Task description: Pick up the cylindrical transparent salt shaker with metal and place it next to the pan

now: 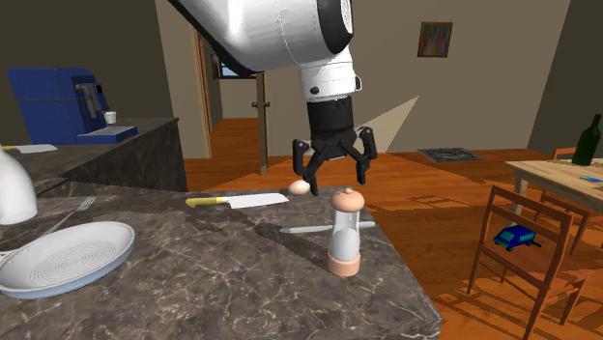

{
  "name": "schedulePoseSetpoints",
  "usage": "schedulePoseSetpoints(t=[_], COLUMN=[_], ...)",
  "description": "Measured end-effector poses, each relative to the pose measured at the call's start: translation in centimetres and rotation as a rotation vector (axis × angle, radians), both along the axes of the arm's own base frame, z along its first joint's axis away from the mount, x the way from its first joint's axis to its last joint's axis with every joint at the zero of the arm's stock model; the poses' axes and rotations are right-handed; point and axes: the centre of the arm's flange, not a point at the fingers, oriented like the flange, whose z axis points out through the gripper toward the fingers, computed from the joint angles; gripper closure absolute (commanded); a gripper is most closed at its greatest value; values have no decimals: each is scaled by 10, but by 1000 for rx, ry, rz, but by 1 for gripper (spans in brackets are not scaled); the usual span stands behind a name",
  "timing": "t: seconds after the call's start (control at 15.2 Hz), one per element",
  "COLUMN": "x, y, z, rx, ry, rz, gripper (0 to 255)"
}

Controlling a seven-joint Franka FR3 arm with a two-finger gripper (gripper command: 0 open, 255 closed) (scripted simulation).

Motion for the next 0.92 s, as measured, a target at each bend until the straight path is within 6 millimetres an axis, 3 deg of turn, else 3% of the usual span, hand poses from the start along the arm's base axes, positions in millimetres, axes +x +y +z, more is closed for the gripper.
schedulePoseSetpoints(t=[0.13, 0.26, 0.66, 0.92], x=[19, 25, 25, 25], y=[-17, -24, -28, -30], z=[-4, -14, -44, -48], rx=[-8, -10, -11, -11], ry=[-4, -4, -4, -4], rz=[4, 6, 7, 7], gripper=[0, 0, 0, 0])
